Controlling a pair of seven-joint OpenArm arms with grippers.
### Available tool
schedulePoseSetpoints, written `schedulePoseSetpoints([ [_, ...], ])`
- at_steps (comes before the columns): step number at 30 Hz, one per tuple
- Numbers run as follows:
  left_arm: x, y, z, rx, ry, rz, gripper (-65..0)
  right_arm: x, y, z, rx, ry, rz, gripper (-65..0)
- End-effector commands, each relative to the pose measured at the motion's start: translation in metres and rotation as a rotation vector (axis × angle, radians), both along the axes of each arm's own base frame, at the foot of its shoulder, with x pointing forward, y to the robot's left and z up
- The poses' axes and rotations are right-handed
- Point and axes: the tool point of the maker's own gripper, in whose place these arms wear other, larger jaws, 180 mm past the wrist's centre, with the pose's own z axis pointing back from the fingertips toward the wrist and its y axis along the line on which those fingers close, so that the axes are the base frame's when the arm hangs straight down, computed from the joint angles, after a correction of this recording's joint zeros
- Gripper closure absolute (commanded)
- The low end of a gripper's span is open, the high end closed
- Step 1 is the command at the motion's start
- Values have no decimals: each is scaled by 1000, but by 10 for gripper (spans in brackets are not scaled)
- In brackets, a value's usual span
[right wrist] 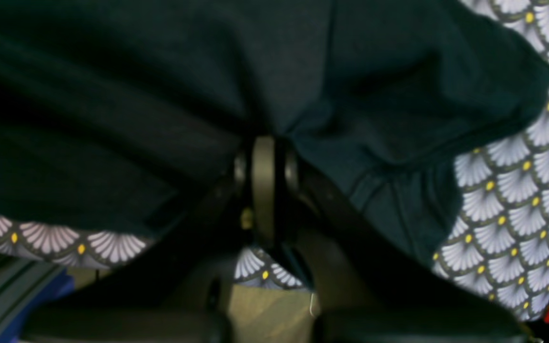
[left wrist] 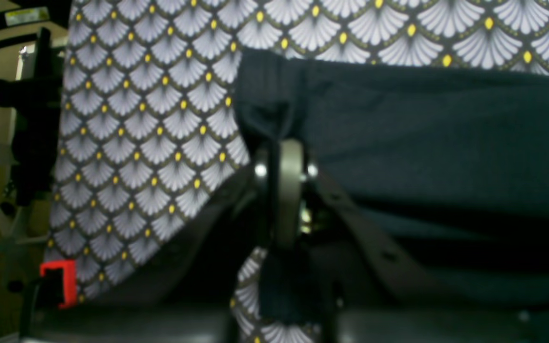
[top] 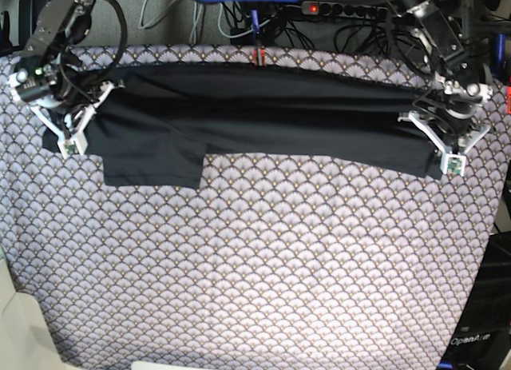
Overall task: Fold the T-shirt properly
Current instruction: 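Pull the folded strip toward the arms' base with both grippers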
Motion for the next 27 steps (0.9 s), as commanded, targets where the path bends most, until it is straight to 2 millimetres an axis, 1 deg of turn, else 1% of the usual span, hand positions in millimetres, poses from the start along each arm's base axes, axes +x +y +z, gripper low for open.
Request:
schedulePoseSetpoints([
  [1,8,8,14,26,-46,4,0,-2,-8,5,-30,-6,-5,0],
  [3,8,9,15,29,-46,3,0,-3,-8,5,-31,-6,-4,0],
  [5,7,9,15,30,-45,3,0,-8,-11,3,-39,6,-2,0],
  [7,3,17,17,36,-48,27,0,-9,-13,4,-42,5,1,0],
  [8,1,21,17,38,-49,38,0,-10,-11,4,-27,2,4,0],
  [9,0,23,17,39,-49,45,0,-15,-13,3,-13,3,-1,0],
  [12,0,23,18,40,-50,47,0,-19,-20,9,22,-23,-9,0],
  [14,-1,23,17,39,-49,47,0,-24,-25,10,36,-27,-17,0],
  [19,-1,23,19,42,-51,47,0,-39,-30,8,51,-13,-42,0],
  [21,-1,24,18,42,-50,48,0,-46,-30,5,51,6,-41,0],
  [23,-5,24,16,42,-40,47,0,-47,-27,4,58,2,-35,0],
  [27,-6,23,15,41,-39,47,0,-55,-19,2,102,-6,-30,0],
])
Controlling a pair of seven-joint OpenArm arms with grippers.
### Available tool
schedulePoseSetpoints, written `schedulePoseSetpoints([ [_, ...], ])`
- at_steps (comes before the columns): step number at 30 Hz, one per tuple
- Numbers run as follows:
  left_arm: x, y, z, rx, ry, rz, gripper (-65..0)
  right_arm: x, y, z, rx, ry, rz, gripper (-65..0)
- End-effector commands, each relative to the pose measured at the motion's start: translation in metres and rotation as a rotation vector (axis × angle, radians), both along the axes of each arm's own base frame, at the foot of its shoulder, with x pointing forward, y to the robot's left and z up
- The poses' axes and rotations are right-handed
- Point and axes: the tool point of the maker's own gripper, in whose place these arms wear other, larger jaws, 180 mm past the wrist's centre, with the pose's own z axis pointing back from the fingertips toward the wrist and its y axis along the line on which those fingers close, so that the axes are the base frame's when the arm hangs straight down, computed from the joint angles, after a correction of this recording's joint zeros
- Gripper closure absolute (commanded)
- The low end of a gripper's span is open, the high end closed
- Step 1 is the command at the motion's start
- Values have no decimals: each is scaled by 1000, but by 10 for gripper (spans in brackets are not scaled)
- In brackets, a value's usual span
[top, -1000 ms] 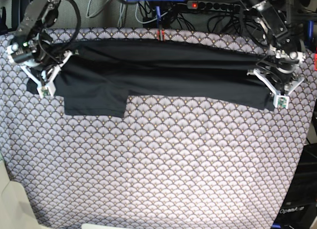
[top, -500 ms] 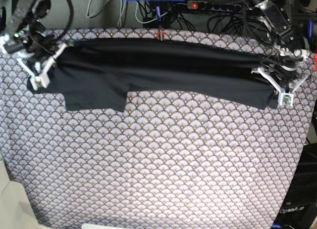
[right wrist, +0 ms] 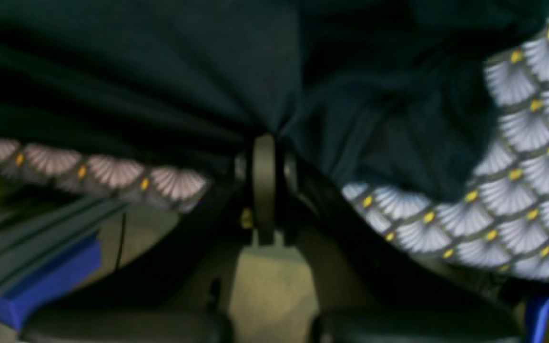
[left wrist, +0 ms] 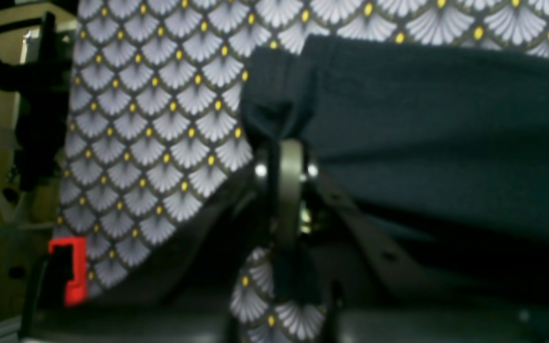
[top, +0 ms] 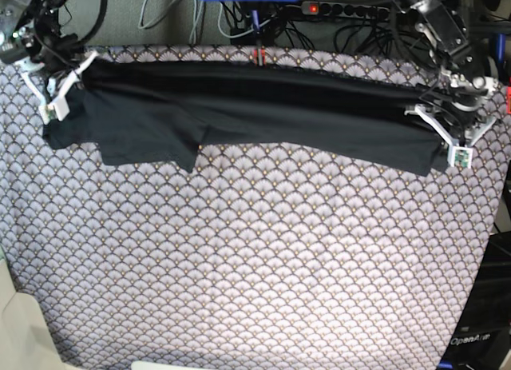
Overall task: Fold the T-shirt properly
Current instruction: 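Pull the folded strip toward the arms' base with both grippers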
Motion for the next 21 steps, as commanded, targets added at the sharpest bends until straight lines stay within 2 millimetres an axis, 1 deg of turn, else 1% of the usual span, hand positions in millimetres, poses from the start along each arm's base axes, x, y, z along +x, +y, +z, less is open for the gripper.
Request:
schedulePoseSetpoints([
  [1,5,10,15,37,-46,15,0,0,-7,6,-27,-6,0,0],
  [9,3,10,14,37,-41,14,0,-2,-5,3,-20,4,2,0],
  [17,-2,10,11,40,-29,13,0,1,16,-3,4,22,74,0],
  [19,-2,10,11,40,-29,13,0,2,19,-3,7,23,82,-26],
  [21,-5,10,9,38,-22,13,0,2,19,-3,6,23,83,-73],
])
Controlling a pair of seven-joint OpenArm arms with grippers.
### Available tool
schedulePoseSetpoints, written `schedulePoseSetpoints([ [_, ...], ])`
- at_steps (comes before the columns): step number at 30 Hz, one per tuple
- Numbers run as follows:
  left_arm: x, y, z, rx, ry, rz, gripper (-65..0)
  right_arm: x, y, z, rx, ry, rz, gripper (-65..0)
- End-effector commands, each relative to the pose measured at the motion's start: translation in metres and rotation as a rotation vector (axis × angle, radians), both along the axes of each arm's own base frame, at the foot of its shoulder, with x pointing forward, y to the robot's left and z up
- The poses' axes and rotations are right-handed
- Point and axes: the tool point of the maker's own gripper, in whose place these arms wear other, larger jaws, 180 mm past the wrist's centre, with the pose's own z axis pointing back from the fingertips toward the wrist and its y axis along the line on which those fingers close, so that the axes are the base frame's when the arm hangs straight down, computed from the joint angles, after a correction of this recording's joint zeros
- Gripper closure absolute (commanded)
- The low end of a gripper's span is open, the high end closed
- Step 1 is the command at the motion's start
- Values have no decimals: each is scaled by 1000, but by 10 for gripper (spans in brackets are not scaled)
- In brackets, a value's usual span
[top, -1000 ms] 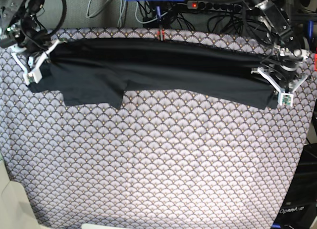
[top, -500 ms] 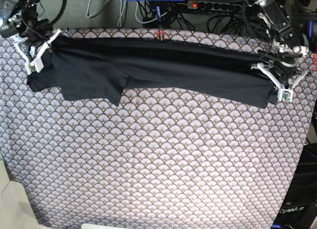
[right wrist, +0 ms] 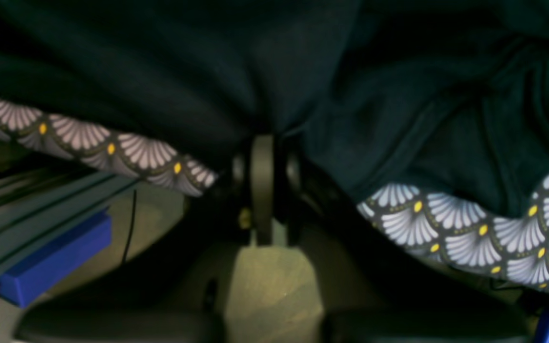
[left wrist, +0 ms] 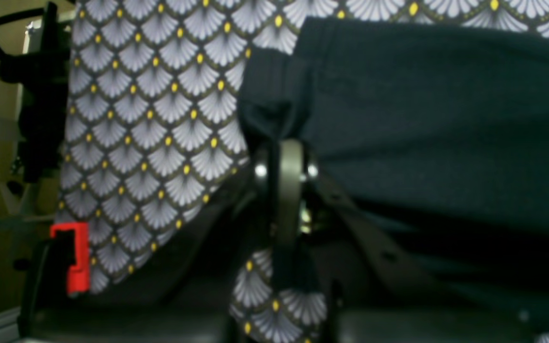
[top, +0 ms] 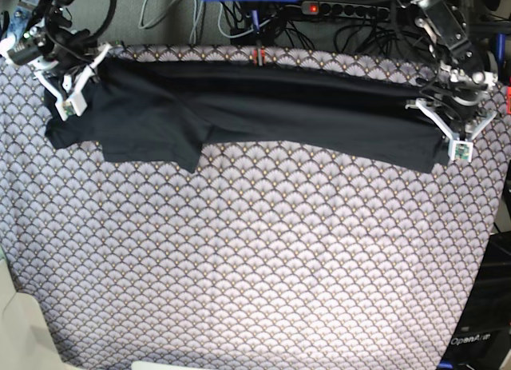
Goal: Fold the T-shirt properly
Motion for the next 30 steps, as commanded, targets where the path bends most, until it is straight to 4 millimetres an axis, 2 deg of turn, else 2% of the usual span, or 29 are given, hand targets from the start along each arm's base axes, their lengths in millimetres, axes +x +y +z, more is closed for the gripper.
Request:
schedulePoseSetpoints([
  [1,4,8,13,28,-42,8,0,4,-5,5,-15,-19,1,-101],
  [4,2,7,12,26,-38,6,-71,3,-5,5,-16,-17,0,-172],
  [6,2,7,12,26,-39,4,-125,3,-5,5,-16,-17,0,-200],
  [8,2,4,11,21,-35,-10,-147,3,-6,6,-18,-17,-1,-213],
  [10,2,-2,9,9,-23,-45,-147,4,-10,7,-28,-19,1,-215],
  [15,-8,13,14,7,-42,34,-147,7,-23,13,-65,-25,17,-215],
  [19,-8,19,18,14,-52,58,-147,8,-25,15,-72,-30,15,-215],
  [25,-19,36,20,26,-54,116,-147,5,-63,28,-122,-64,-105,-213],
  [30,-25,45,23,30,-61,147,-147,18,-73,38,-138,-108,-131,-213],
])
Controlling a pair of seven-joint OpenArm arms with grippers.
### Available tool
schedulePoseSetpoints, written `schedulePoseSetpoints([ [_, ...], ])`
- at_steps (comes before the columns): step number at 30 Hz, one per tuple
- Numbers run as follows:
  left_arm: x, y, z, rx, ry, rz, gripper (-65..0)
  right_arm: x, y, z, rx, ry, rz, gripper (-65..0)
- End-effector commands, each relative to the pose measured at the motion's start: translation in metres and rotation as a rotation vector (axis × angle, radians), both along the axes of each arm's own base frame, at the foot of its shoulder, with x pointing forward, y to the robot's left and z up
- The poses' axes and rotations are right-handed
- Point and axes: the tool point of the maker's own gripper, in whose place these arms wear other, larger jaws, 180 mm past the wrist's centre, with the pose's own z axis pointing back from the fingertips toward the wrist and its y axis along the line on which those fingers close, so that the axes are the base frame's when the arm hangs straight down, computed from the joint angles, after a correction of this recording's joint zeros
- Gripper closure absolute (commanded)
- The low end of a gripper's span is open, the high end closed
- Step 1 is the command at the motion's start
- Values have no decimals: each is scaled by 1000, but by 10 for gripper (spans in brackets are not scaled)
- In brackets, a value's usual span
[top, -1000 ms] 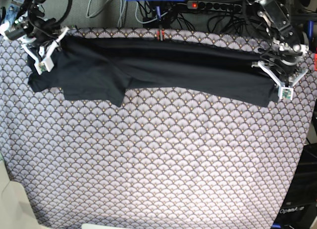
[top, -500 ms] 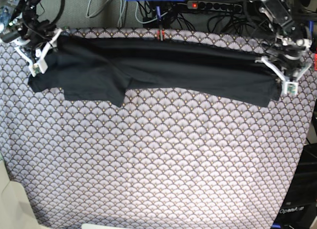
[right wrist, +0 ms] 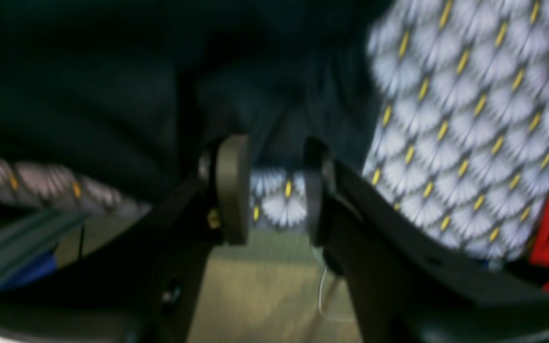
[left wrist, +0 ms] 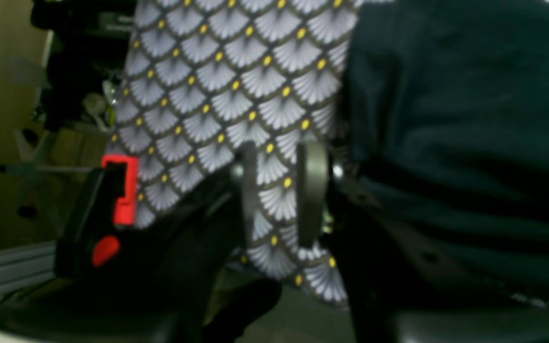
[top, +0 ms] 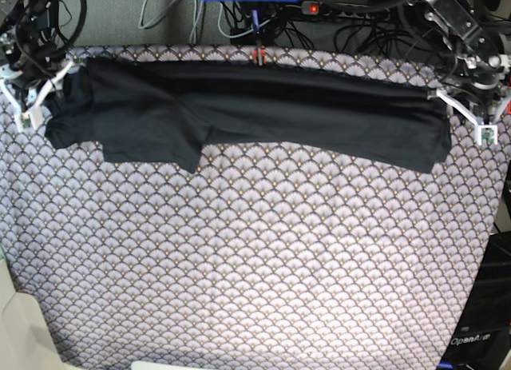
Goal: Fold the T-shirt properly
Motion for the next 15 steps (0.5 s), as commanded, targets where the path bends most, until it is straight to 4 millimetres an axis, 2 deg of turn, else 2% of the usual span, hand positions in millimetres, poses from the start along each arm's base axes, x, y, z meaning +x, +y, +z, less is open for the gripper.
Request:
schedulePoseSetpoints([
  [1,6,8,15,28,-51,8,-147,5,-7,9,-25,-22,3,-213],
  [6,6,27,24,31,-86,83,-147,25,-1,17,-15,-75,9,-207],
  [11,7,26,23,25,-89,87,-147,48,31,14,21,-90,113,-105],
  [15,8,24,23,23,-89,84,-147,57,53,12,44,-90,181,-90],
])
